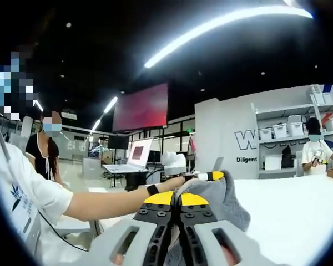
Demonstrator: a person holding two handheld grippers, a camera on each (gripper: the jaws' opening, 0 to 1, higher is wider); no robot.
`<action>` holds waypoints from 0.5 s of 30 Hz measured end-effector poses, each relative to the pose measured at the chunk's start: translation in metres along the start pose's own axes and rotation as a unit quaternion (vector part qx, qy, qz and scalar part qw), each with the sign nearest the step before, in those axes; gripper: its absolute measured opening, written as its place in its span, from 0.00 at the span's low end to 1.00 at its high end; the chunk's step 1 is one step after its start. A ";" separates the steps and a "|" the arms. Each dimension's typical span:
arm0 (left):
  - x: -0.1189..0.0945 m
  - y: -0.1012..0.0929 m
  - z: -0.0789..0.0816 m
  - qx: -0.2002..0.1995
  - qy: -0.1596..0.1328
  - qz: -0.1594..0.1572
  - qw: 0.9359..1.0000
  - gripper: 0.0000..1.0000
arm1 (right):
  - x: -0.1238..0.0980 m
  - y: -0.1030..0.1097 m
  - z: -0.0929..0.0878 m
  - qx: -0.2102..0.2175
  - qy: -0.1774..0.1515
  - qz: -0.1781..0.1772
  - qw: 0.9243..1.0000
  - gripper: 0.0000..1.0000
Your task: Open the folded towel by lifting each exposed corner and separating the folded layers until the towel lies flat within the target outline without major curled edges
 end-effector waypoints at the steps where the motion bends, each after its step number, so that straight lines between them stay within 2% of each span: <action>1: 0.001 -0.001 0.000 0.000 0.000 -0.001 1.000 0.00 | 0.000 0.000 0.000 0.000 -0.001 0.000 1.000 0.00; 15: 0.013 -0.016 0.007 0.007 0.000 -0.017 1.000 0.00 | -0.010 -0.005 0.006 0.000 -0.010 -0.013 1.000 0.00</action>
Point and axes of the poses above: the point that each gripper's makers call its tool centre point, and the gripper's own axes: x roughly forward along the fingers, y roughly to its left, z roughly out of its top, the point moved 7 cm from there along -x, roughly backward along the fingers, and after that the axes turned 3 degrees about -y, right-handed, at the moved point
